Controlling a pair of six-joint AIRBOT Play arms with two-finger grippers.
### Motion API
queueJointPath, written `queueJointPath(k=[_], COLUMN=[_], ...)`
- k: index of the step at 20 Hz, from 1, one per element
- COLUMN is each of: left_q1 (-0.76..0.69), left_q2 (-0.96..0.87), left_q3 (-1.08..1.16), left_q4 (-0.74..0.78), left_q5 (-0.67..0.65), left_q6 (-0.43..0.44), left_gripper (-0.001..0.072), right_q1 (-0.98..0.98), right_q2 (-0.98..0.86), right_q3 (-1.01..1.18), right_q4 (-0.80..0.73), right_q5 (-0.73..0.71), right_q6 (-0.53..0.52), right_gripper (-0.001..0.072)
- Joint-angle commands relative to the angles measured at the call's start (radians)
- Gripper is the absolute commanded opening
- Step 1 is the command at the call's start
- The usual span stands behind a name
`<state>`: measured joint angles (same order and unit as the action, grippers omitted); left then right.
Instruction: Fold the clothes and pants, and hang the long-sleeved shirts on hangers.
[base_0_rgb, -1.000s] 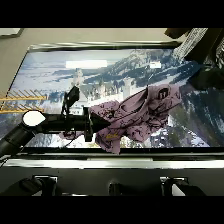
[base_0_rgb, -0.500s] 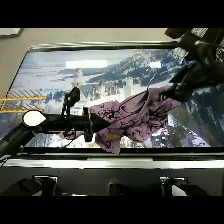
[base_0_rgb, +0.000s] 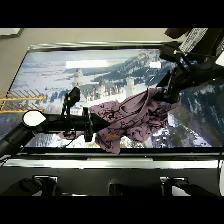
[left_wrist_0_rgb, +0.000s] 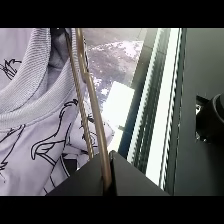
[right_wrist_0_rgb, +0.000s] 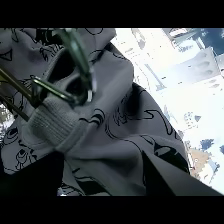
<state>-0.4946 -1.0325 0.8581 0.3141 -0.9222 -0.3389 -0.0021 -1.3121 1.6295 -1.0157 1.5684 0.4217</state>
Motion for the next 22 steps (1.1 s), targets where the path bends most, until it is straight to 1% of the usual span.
queueJointPath(k=[1, 3, 4, 6, 8, 9, 10, 11, 12, 13, 16, 17, 19, 22], left_q1=[0.001, 0.001, 0.001, 0.001, 0.001, 0.002, 0.002, 0.002, 0.002, 0.002, 0.014, 0.033, 0.101, 0.222], left_q2=[0.000, 0.000, 0.000, 0.000, 0.000, 0.000, 0.000, 0.000, 0.000, 0.001, 0.004, 0.004, 0.006, 0.013], left_q3=[0.000, 0.000, 0.000, 0.000, 0.000, 0.000, 0.000, 0.000, 0.000, 0.000, 0.000, 0.000, 0.000, 0.000], left_q4=[0.000, 0.000, 0.000, 0.000, 0.000, 0.000, 0.000, 0.000, 0.000, 0.000, 0.003, 0.003, 0.003, 0.003], left_q5=[0.000, 0.000, 0.000, 0.000, 0.000, 0.001, 0.008, 0.031, 0.060, 0.095, 0.166, 0.169, 0.168, 0.168], left_q6=[0.000, 0.000, -0.001, -0.001, -0.007, -0.027, -0.048, -0.097, -0.138, -0.180, -0.271, -0.327, -0.485, -0.683], left_gripper=[0.0021, 0.0022, 0.0022, 0.0023, 0.0027, 0.0085, 0.0191, 0.0325, 0.0419, 0.0463, 0.0464, 0.0464, 0.0465, 0.0465], right_q1=[0.003, 0.002, 0.002, 0.002, 0.002, 0.002, 0.002, 0.002, 0.002, 0.002, 0.002, 0.002, 0.002, 0.002], right_q2=[-0.017, -0.014, -0.012, -0.004, 0.013, 0.023, 0.035, 0.048, 0.060, 0.072, 0.108, 0.117, 0.126, 0.126], right_q3=[0.001, 0.001, 0.001, 0.001, 0.001, 0.001, 0.001, 0.001, 0.001, 0.001, 0.001, 0.001, 0.001, 0.001], right_q4=[0.020, 0.020, 0.019, 0.008, 0.004, 0.003, 0.000, -0.006, -0.024, -0.046, -0.094, -0.098, -0.106, -0.108], right_q5=[0.013, 0.052, 0.075, 0.110, 0.114, 0.114, 0.114, 0.118, 0.125, 0.135, 0.142, 0.143, 0.143, 0.133], right_q6=[-0.040, -0.045, -0.044, -0.044, -0.044, -0.043, -0.034, -0.024, -0.008, 0.008, 0.028, 0.032, 0.058, 0.067], right_gripper=[0.0386, 0.0071, 0.0029, 0.0029, 0.0027, 0.0026, 0.0025, 0.0024, 0.0024, 0.0024, 0.0023, 0.0023, 0.0024, 0.0024])
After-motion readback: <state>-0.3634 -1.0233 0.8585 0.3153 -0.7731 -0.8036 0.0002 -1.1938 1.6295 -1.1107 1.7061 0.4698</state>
